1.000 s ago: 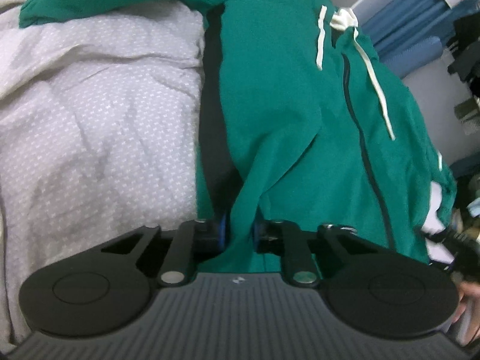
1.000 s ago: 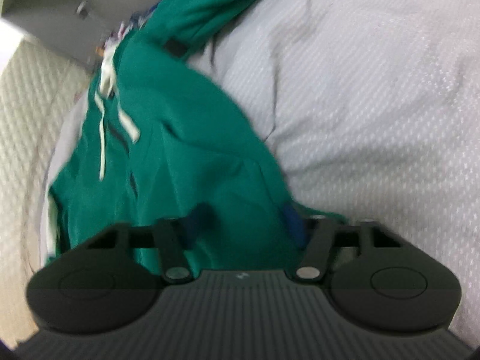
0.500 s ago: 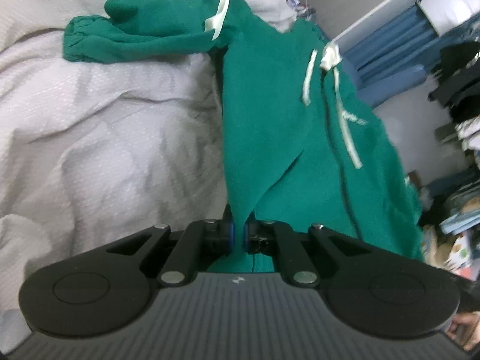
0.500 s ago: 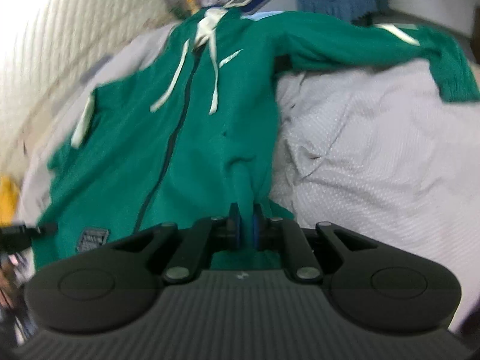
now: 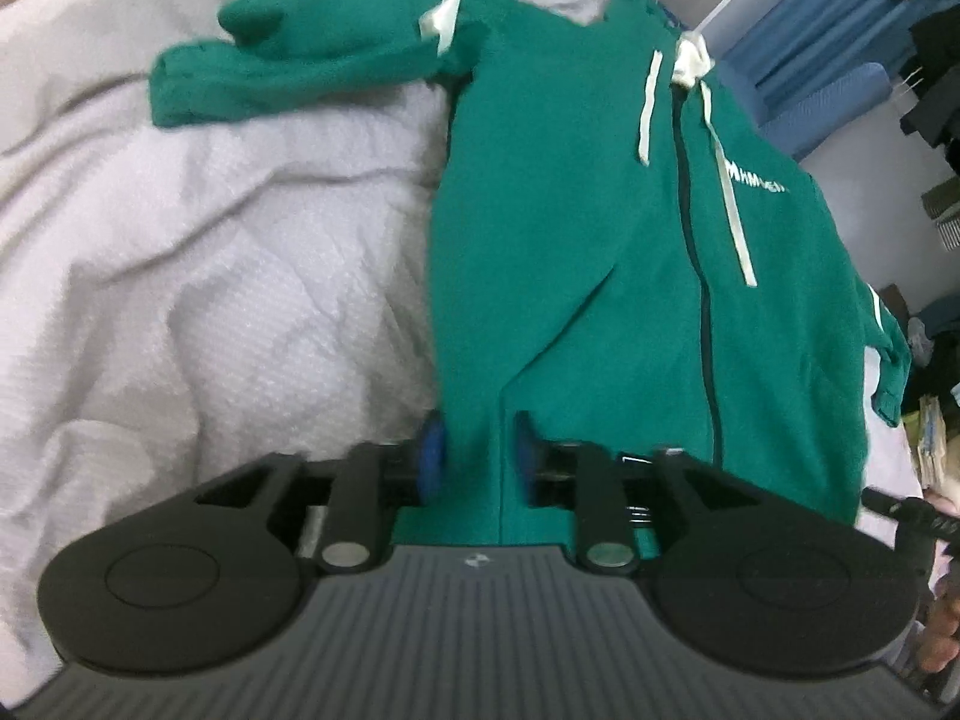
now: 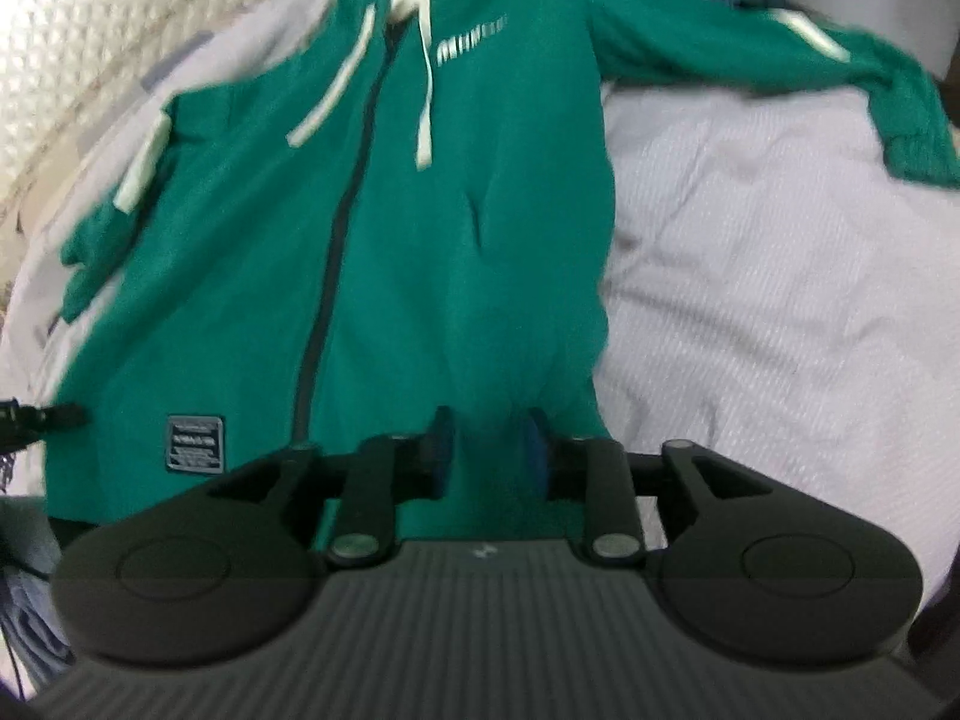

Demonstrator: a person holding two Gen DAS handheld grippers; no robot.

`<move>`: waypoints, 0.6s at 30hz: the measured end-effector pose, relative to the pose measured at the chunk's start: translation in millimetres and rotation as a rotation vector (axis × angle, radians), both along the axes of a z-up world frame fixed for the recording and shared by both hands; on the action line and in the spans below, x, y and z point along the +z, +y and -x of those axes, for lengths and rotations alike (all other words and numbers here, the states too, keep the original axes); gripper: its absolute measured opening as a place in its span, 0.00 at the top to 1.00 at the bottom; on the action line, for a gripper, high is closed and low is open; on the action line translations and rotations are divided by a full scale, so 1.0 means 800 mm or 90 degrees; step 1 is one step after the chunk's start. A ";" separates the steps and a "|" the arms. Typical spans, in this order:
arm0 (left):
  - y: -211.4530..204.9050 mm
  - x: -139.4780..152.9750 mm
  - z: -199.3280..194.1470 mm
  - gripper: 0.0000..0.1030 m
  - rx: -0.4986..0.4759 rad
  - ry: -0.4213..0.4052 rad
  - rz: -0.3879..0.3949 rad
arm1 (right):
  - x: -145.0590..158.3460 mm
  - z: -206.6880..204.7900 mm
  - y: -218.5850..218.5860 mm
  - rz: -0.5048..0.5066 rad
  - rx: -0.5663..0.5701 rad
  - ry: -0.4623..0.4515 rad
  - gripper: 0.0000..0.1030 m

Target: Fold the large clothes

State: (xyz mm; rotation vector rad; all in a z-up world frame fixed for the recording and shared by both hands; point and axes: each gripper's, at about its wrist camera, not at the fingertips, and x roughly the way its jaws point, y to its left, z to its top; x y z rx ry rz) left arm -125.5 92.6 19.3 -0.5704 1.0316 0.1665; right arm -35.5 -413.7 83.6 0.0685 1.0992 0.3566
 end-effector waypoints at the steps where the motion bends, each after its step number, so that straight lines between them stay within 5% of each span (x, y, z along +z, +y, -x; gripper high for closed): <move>1: 0.000 0.007 0.002 0.55 -0.003 -0.013 -0.015 | 0.011 -0.001 0.000 -0.008 0.001 -0.019 0.62; 9: -0.035 0.067 -0.014 0.55 -0.031 -0.112 -0.085 | 0.047 -0.011 0.040 -0.043 0.031 -0.126 0.62; 18: -0.107 0.064 -0.090 0.55 -0.071 -0.168 -0.092 | 0.006 -0.037 0.079 -0.101 0.008 -0.131 0.62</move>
